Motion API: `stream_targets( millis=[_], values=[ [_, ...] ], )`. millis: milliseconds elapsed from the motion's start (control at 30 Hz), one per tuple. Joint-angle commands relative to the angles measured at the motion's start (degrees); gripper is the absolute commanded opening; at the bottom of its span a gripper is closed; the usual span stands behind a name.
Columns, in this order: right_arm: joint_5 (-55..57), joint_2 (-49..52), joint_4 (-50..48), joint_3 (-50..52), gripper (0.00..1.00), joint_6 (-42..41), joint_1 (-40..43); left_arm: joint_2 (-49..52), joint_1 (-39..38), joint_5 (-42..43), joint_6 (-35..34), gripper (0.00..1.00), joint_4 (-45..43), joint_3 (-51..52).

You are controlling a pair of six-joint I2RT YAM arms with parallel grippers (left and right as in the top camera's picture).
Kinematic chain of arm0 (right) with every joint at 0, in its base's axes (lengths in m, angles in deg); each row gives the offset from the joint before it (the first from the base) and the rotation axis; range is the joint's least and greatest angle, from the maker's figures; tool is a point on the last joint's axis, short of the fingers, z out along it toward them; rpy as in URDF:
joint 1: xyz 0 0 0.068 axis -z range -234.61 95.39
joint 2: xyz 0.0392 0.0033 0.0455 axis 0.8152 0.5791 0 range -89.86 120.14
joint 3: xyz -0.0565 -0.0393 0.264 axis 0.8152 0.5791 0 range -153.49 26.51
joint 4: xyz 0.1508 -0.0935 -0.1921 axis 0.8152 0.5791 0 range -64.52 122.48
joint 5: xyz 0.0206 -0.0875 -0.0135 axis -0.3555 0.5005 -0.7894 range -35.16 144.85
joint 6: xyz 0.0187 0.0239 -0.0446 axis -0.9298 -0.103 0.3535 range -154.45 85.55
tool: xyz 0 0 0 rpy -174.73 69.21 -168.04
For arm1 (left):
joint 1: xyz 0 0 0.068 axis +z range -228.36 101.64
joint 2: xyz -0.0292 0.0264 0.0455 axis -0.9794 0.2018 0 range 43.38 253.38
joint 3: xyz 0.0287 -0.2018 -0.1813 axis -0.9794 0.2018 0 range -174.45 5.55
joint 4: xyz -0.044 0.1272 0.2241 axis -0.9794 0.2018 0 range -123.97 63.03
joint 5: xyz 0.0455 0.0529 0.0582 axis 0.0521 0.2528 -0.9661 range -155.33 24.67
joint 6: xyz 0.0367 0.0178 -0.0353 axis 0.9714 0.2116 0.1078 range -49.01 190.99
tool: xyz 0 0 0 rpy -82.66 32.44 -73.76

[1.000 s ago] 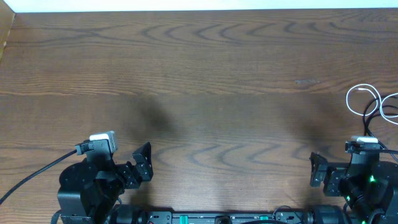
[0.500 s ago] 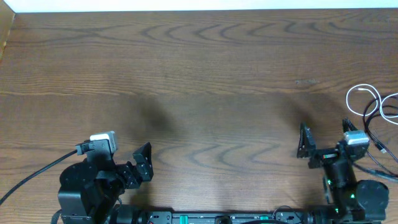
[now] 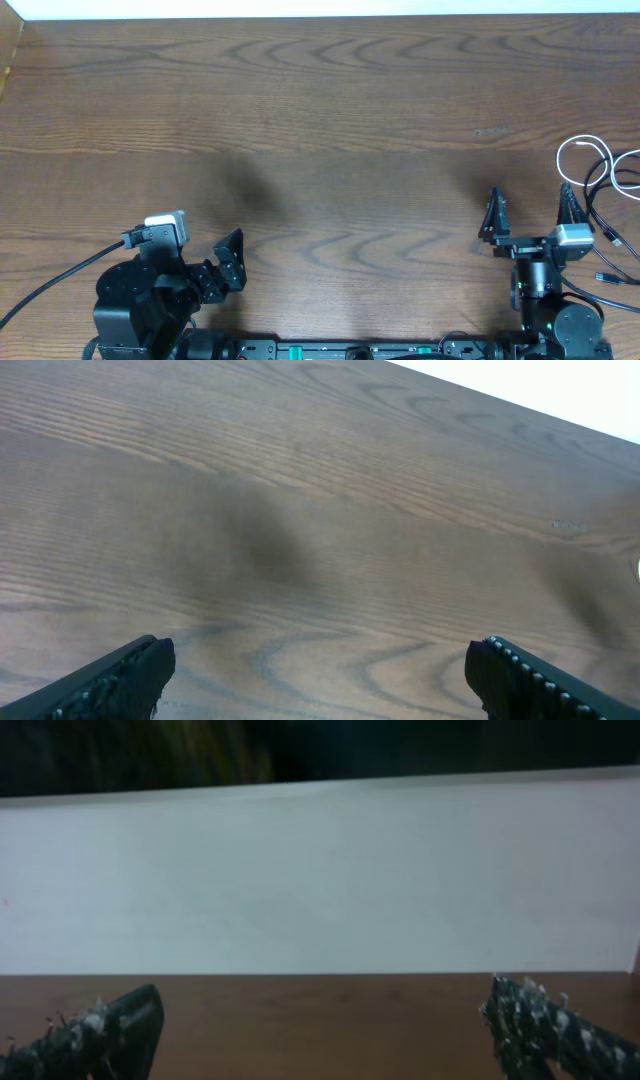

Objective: Untangle cables

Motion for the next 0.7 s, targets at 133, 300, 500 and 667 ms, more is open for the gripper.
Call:
stream_targets(
  millis=[133,300,500,667],
  values=[
    [1.84,-0.44,0.28,4.31,0.99,0.15,-0.33,-0.15,0.09,0.33,1.33,0.98,0.02,0.28],
    [2.05,-0.44,4.55,4.26,0.99,4.33,-0.33,-0.15,0.09,0.33,1.33,0.98,0.04,0.28],
    [1.55,-0.44,14.21,4.28,0.99,4.85,-0.33,-0.15,0.09,0.33,1.33,0.98,0.04,0.28],
    [1.55,-0.44,14.05,4.28,0.99,4.83,-0.33,-0.15,0.09,0.33,1.33,0.98,0.02,0.28]
  ],
)
